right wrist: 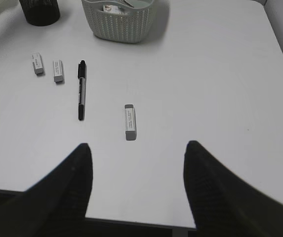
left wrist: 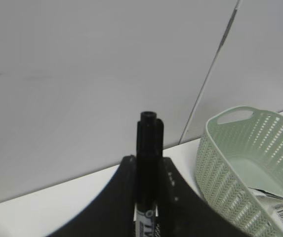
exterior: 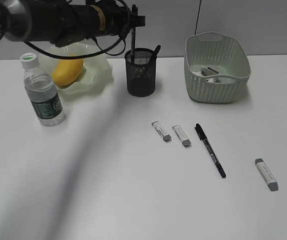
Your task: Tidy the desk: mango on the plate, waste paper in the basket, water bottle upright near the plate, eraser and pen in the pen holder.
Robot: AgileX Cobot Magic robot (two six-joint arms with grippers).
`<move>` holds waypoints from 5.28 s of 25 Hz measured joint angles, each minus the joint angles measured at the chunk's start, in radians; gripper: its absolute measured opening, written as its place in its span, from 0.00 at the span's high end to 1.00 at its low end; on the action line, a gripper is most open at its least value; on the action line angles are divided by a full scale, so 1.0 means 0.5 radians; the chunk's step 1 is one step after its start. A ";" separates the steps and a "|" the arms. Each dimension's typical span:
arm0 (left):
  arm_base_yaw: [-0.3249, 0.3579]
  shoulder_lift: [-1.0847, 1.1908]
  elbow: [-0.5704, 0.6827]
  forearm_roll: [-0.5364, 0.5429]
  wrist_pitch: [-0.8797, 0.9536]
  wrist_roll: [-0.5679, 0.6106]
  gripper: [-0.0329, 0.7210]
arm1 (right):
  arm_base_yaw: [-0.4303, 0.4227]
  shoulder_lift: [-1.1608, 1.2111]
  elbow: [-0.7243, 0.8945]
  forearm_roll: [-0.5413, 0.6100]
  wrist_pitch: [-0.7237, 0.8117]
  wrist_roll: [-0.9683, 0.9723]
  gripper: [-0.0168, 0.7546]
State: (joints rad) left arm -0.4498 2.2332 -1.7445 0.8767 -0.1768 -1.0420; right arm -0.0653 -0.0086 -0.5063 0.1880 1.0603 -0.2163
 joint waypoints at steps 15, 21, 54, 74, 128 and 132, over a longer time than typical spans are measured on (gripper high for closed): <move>0.005 0.055 0.000 0.000 -0.055 0.000 0.81 | 0.000 0.000 0.000 0.000 0.000 0.002 0.37; 0.005 0.057 0.000 0.000 -0.057 0.000 0.55 | 0.000 0.000 0.000 0.000 0.000 0.004 0.37; 0.066 -0.651 0.000 -0.780 2.545 1.863 0.35 | 0.000 0.089 0.000 -0.018 -0.004 0.119 0.37; 0.577 -1.542 0.665 -1.569 2.786 2.163 0.35 | 0.033 1.107 -0.394 0.052 -0.135 0.290 0.37; 0.599 -4.479 2.430 -1.892 2.503 2.199 0.36 | 0.924 4.205 -1.832 -0.245 -0.529 0.350 0.53; 0.599 -4.479 2.430 -1.892 2.503 2.199 0.36 | 0.924 4.284 -1.832 -0.247 -0.552 0.352 0.55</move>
State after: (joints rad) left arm -0.1501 -0.0063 -0.5294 -0.0694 1.0750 0.0574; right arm 0.3967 2.1331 -1.4222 0.0645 0.7841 -0.0403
